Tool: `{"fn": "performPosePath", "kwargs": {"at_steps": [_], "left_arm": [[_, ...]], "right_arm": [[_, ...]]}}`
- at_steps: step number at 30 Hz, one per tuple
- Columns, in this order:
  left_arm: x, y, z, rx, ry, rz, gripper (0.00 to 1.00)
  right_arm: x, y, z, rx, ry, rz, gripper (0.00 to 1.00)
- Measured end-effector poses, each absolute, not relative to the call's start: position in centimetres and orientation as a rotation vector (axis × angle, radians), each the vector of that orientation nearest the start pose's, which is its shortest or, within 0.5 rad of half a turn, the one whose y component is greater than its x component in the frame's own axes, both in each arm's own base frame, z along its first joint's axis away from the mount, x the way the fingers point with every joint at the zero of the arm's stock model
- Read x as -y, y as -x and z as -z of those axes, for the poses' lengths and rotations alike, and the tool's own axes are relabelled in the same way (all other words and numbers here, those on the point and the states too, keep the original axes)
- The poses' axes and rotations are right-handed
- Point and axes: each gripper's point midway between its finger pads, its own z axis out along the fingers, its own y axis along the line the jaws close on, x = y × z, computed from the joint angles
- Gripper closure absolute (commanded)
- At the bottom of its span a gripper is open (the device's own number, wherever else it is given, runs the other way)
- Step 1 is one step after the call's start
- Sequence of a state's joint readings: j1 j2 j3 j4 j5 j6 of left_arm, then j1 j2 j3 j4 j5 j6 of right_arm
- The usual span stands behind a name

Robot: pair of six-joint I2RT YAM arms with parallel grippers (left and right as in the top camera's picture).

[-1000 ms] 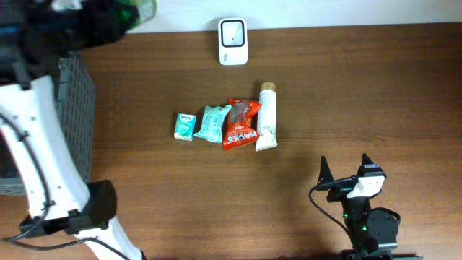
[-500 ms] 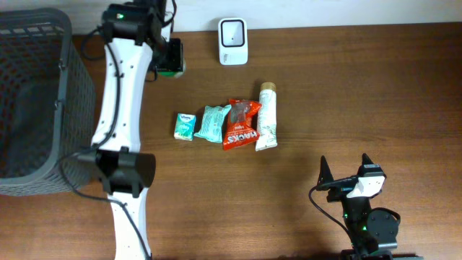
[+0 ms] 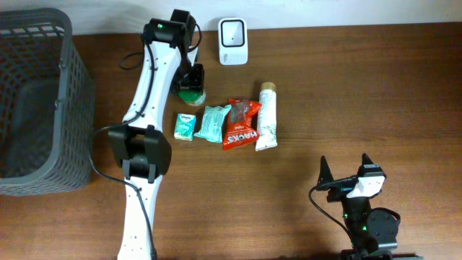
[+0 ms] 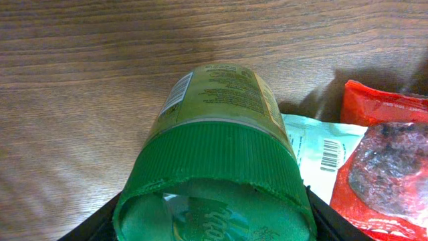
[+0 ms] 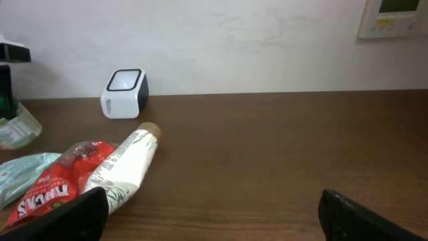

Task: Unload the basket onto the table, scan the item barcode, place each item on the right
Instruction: 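Carry the green-capped jar out and set it above the tissue pack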

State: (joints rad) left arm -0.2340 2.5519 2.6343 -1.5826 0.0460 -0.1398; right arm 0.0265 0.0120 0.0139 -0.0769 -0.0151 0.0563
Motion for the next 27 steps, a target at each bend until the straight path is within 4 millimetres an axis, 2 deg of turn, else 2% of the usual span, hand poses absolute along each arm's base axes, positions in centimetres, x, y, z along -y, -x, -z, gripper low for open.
{"fn": "performPosePath", "kwargs": {"at_steps": [2, 3, 5, 7, 9, 11, 15, 19, 21, 22, 24, 26, 27], "left_arm": [[12.3, -48.0, -8.6, -3.095, -0.148, 0.084, 0.50], [12.2, -48.0, -8.0, -3.107, -0.148, 0.072, 0.41], [11.9, -48.1, -7.4, -3.114, -0.146, 0.049, 0.32], [11.9, -48.3, -7.4, -3.105, -0.147, 0.038, 0.26], [11.8, -48.3, -7.4, -3.106, -0.139, 0.035, 0.14], [11.9, -48.6, -8.3, -3.085, -0.131, 0.039, 0.04], [12.1, -50.0, -12.6, -2.958, -0.130, 0.068, 0.01], [12.3, -50.8, -19.9, -2.750, -0.120, 0.130, 0.01], [11.9, -50.5, -22.8, -2.687, -0.105, 0.151, 0.01], [11.6, -50.3, -23.9, -2.665, -0.098, 0.155, 0.02], [9.7, -48.8, -29.7, -2.544, -0.053, 0.168, 0.08], [8.3, -47.7, -33.1, -2.471, -0.018, 0.171, 0.45], [7.3, -46.7, -35.4, -2.421, 0.003, 0.172, 0.85]], "right_arm": [[-0.9, -24.6, -15.9, -1.646, -0.012, -0.075, 0.02], [-0.9, -24.6, -15.9, -1.646, -0.012, -0.075, 0.02], [-0.9, -24.6, -15.9, -1.646, -0.013, -0.076, 0.01], [-0.9, -24.6, -15.9, -1.646, -0.013, -0.075, 0.02], [-0.9, -24.6, -15.9, -1.646, -0.012, -0.075, 0.01], [-0.9, -24.6, -15.9, -1.646, -0.013, -0.076, 0.01], [-0.9, -24.6, -15.9, -1.646, -0.013, -0.076, 0.01], [-0.9, -24.6, -15.9, -1.646, -0.013, -0.075, 0.01], [-0.9, -24.6, -15.9, -1.646, -0.013, -0.075, 0.01], [-0.9, -24.6, -15.9, -1.646, -0.013, -0.076, 0.01], [-0.9, -24.6, -15.9, -1.646, -0.013, -0.076, 0.01], [-0.9, -24.6, -15.9, -1.646, -0.013, -0.075, 0.02], [-0.9, -24.6, -15.9, -1.646, -0.013, -0.076, 0.02]]}}
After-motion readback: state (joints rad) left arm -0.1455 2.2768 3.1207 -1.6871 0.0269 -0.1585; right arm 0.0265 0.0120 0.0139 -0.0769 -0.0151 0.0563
